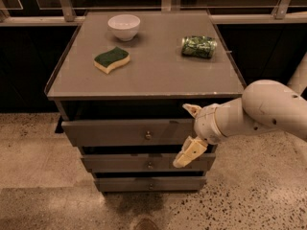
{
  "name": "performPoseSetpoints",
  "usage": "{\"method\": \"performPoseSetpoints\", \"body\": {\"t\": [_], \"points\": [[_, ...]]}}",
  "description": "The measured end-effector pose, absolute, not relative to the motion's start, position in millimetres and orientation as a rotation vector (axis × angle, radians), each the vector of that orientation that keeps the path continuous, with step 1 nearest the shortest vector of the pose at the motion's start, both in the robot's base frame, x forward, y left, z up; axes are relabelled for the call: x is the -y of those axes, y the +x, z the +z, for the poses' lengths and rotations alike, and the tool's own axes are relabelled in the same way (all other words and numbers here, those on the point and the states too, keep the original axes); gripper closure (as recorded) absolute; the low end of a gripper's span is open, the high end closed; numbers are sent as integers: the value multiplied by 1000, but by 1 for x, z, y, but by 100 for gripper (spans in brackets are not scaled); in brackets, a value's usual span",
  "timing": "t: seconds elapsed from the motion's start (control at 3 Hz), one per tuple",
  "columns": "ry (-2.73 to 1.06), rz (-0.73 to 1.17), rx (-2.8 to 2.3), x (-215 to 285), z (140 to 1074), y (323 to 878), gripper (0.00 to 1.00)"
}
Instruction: Open middle drawer
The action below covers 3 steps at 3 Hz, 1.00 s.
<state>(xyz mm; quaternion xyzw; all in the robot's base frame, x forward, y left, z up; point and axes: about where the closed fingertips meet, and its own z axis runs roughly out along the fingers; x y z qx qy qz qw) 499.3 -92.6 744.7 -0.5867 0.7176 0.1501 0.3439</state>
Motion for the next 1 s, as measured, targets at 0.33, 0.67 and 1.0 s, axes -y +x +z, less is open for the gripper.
{"method": "performPoseSetpoints", "body": {"t": [0.33,0.67,1.0], "points": [[-1437,410,-1869,88,728,480,0],[-1284,435,-1898,92,678,457,0],[-1160,442,-1974,98,620,445,19]]}}
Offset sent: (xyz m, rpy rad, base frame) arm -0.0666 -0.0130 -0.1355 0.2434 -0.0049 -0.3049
